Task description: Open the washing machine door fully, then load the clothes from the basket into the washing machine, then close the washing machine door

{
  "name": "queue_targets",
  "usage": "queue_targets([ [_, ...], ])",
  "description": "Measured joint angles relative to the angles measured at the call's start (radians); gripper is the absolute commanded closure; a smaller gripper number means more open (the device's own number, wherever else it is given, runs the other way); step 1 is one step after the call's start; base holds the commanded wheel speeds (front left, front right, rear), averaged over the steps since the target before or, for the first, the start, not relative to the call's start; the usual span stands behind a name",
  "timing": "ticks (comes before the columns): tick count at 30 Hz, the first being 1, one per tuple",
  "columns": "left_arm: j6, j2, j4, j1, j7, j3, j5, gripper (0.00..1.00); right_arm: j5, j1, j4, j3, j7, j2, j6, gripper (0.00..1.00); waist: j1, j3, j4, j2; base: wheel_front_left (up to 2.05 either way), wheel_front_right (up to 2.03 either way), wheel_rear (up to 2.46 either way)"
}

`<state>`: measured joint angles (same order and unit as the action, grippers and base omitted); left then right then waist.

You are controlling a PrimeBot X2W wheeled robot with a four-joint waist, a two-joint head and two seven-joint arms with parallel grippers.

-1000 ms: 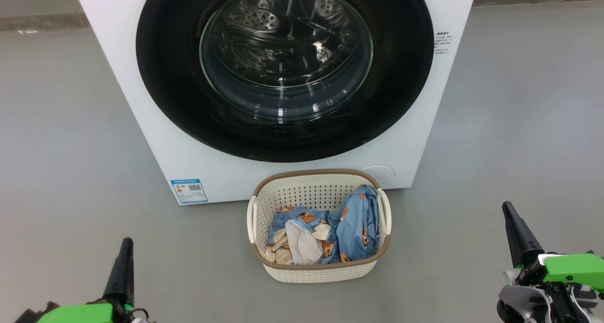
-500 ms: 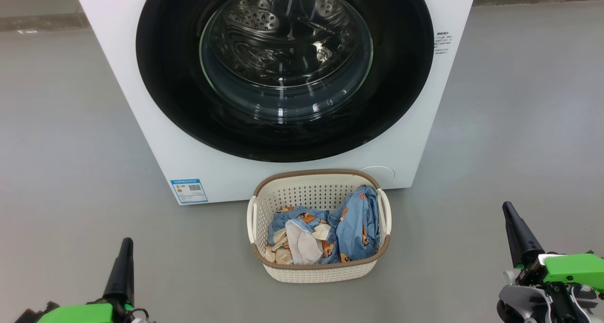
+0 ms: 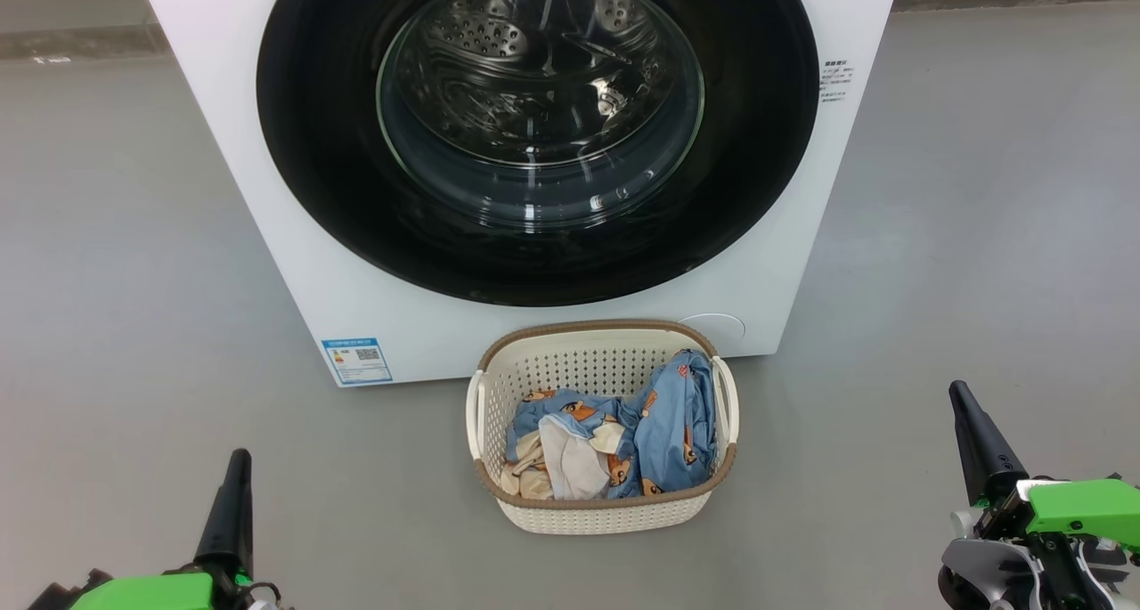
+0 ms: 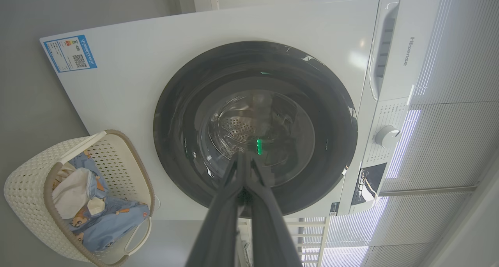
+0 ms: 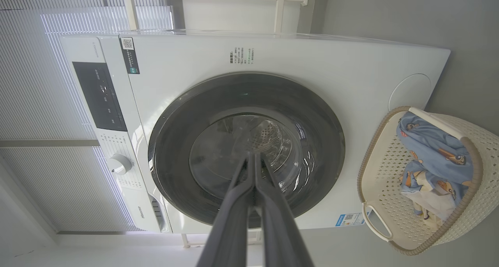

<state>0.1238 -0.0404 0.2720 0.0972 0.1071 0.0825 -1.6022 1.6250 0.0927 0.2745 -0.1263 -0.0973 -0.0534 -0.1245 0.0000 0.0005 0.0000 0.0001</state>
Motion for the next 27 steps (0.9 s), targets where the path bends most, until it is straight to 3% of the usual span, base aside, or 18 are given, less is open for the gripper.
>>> queue_targets([
  [10,0.000,0.000,0.000,0.000,0.000,0.000,0.000,1.00,-0.004,0.000,0.000,-0.001,-0.003,0.001,0.000,1.00,0.0000,0.000,0.000,0.0000,0.00,0.00,0.00],
  [11,0.000,0.000,0.004,0.000,0.000,-0.001,0.000,0.00,-0.004,-0.001,0.004,-0.001,-0.003,0.001,0.000,0.00,0.0000,0.000,0.000,0.0000,0.00,0.00,0.00],
  [16,-0.002,0.013,0.054,-0.028,-0.002,-0.009,0.001,0.00,-0.004,-0.039,0.055,0.000,-0.002,0.025,0.000,0.00,0.0000,0.000,0.000,0.0000,0.00,0.00,0.00],
  [27,-0.002,0.013,0.049,-0.033,-0.028,-0.026,0.001,0.00,0.004,-0.041,0.044,0.019,0.012,0.024,0.002,0.00,0.0002,0.002,-0.001,0.0000,0.00,0.00,0.00],
])
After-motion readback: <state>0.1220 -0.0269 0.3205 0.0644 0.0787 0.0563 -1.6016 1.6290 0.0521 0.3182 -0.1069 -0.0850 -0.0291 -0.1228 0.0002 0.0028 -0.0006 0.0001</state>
